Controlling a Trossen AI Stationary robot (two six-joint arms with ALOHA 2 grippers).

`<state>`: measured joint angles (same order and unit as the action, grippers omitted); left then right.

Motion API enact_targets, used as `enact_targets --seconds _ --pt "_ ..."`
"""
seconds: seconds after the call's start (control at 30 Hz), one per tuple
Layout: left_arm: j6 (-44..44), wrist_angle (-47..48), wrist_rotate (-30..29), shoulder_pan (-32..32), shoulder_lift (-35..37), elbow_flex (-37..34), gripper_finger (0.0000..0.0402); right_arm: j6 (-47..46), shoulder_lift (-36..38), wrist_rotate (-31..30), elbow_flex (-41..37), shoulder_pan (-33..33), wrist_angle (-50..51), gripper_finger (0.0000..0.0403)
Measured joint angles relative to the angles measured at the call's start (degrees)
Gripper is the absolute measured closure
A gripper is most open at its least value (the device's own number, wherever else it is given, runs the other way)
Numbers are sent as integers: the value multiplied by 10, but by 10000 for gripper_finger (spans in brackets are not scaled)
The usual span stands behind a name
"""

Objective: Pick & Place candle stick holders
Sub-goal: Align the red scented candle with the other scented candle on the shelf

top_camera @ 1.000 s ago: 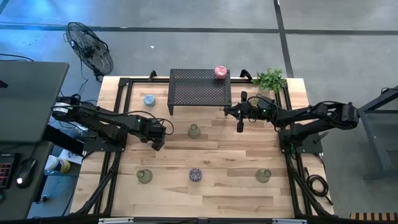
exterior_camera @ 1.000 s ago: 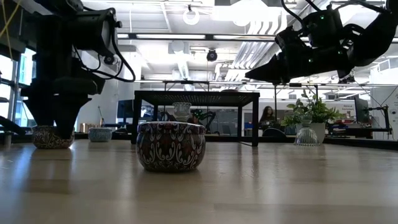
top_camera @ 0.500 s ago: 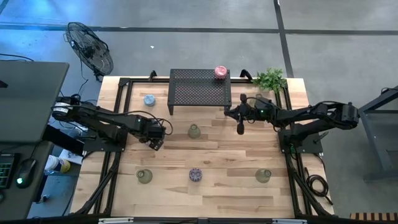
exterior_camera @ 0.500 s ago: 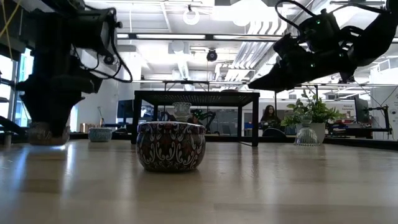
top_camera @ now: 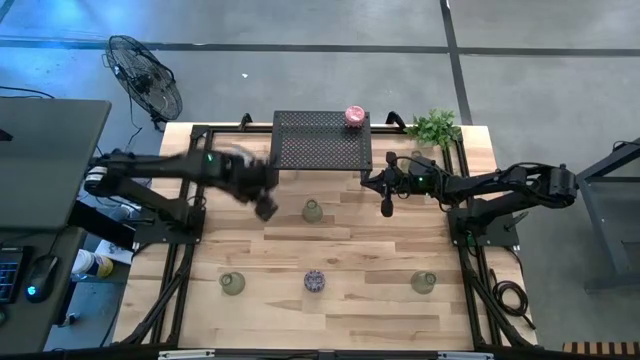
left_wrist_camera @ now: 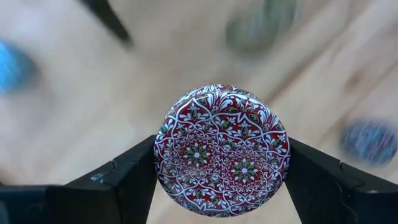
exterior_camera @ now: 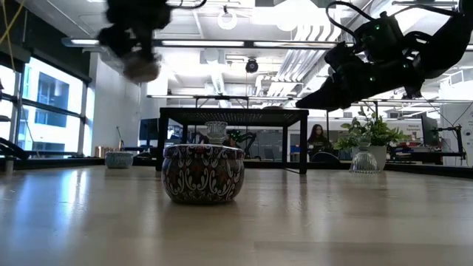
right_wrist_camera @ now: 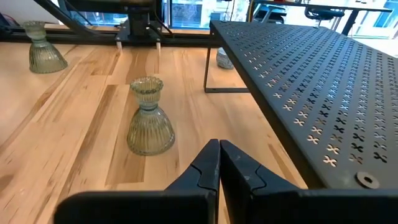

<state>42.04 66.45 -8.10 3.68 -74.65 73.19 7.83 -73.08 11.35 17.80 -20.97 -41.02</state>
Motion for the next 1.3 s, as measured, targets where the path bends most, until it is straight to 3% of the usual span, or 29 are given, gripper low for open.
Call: enact_targets --seconds 0.23,0.33,0.6,0.87,1.3 --pt "-190 -13 -11 152 -81 143 117 1 0 0 0 0 -21 400" --pt "-274 -42 23 202 -144 189 117 2 0 0 0 0 -27 402" --pt "-452 -100 78 266 -323 338 117 0 0 0 0 0 -30 402" --pt "-506 -132 69 304 -428 454 116 -1 0 -4 0 0 -30 402" --pt "-505 -148 72 316 -457 463 116 8 0 -14 0 0 -24 402"
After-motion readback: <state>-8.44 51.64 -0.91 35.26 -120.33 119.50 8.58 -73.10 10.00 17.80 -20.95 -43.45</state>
